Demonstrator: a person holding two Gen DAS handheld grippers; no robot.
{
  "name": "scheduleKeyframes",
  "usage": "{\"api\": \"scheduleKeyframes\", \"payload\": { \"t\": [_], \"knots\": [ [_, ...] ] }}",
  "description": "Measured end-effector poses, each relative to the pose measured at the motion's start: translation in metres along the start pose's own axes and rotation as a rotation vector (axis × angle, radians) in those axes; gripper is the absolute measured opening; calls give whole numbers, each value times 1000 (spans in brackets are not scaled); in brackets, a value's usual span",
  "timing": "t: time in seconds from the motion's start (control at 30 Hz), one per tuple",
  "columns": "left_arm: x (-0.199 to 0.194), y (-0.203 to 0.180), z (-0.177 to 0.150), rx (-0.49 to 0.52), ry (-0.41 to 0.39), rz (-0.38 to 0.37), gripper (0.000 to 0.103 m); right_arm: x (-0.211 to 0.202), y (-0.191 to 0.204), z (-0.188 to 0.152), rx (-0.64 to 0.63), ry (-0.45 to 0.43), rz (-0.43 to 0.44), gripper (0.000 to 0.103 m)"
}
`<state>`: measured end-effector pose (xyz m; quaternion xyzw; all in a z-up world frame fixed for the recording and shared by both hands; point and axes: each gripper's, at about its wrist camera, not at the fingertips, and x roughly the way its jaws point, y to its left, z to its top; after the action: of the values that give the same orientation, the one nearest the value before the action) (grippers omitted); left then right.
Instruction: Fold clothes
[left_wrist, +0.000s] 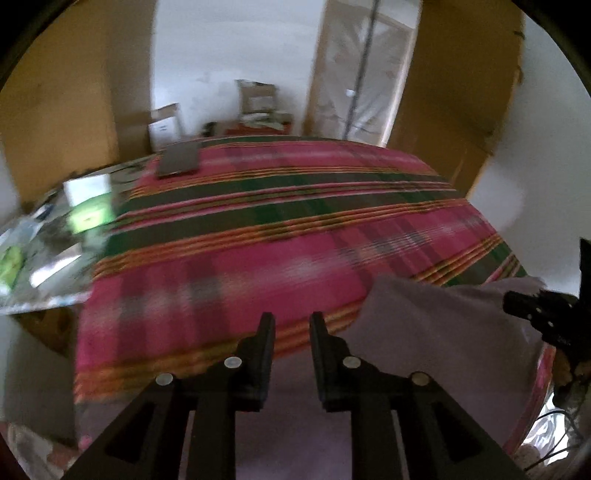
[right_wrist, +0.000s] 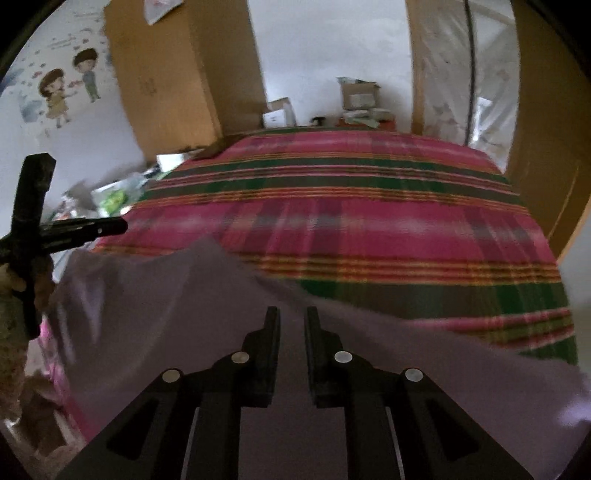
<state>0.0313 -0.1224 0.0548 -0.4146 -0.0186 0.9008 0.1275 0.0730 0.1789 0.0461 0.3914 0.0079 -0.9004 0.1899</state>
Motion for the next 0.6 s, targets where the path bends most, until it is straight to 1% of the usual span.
{"api": "scheduleKeyframes", "payload": {
  "t": [0.2, 0.3, 0.37, 0.5, 0.6],
  "knots": [
    [-38, 40, -54, -126, -4, 57, 19, 1, 47, -21, -67, 10, 88, 15],
    [-50, 55, -79, -182, 2, 69, 19, 5, 67, -28, -105, 24, 103, 15],
    [-57, 63, -94, -216, -1, 77, 19, 7, 77, -33, -126, 28, 98, 15],
    [-73, 75, -118, -268, -33, 69, 19, 10, 95, -39, -157, 41, 95, 19],
    [-79, 81, -131, -292, -35, 105, 20, 11, 108, -44, -181, 36, 61, 19]
  ]
}}
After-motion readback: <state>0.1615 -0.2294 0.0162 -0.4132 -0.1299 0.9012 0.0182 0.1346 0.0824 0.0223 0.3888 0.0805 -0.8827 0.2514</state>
